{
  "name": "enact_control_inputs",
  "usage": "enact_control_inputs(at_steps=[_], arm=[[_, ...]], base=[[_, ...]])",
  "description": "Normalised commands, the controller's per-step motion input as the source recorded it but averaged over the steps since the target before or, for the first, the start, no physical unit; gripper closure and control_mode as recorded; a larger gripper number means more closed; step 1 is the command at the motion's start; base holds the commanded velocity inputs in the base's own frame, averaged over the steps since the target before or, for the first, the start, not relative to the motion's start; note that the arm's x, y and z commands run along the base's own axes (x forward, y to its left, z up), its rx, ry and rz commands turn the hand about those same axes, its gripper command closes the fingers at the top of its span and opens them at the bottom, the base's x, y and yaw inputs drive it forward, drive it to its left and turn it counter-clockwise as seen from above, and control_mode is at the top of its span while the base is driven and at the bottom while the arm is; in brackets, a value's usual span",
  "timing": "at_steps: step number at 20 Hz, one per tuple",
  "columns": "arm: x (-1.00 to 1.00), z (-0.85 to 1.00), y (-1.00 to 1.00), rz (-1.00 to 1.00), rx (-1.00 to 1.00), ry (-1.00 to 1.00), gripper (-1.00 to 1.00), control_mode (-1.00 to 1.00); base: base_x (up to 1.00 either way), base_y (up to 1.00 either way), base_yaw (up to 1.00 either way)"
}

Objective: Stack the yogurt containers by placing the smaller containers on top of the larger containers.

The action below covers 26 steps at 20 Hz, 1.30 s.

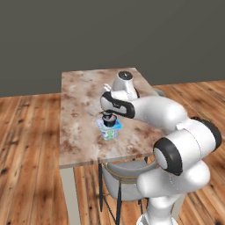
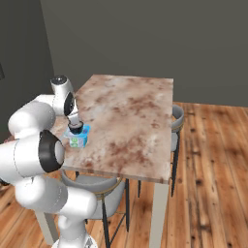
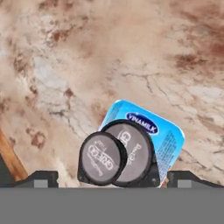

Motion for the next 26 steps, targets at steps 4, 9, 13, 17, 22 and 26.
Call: enact_control_inputs(at_steps=[4, 9, 13, 17, 22, 26], arm=[[-0.59, 0.52, -0.25, 0.03, 0.03, -0.11, -1.00, -1.00], [-0.67, 0.58, -0.33, 0.03, 0.01, -0.12, -1.00, -1.00], [-0.71, 0.52, -0.35, 0.01, 0.00, -0.05, -1.00, -1.00], [-0.89, 0.42, -0.45, 0.00, 0.00, 0.00, -1.00, -1.00], [-1.00, 0.28, -0.54, -0.07, 0.00, 0.00, -1.00, -1.00], [-1.00, 0.04, -0.52, -0.13, 0.00, 0.00, -1.00, -1.00]], base=[[0.00, 0.00, 0.00], [0.00, 0.00, 0.00], [0.00, 0.00, 0.00], [0.00, 0.00, 0.00], [0.00, 0.00, 0.00], [0.00, 0.00, 0.00]])
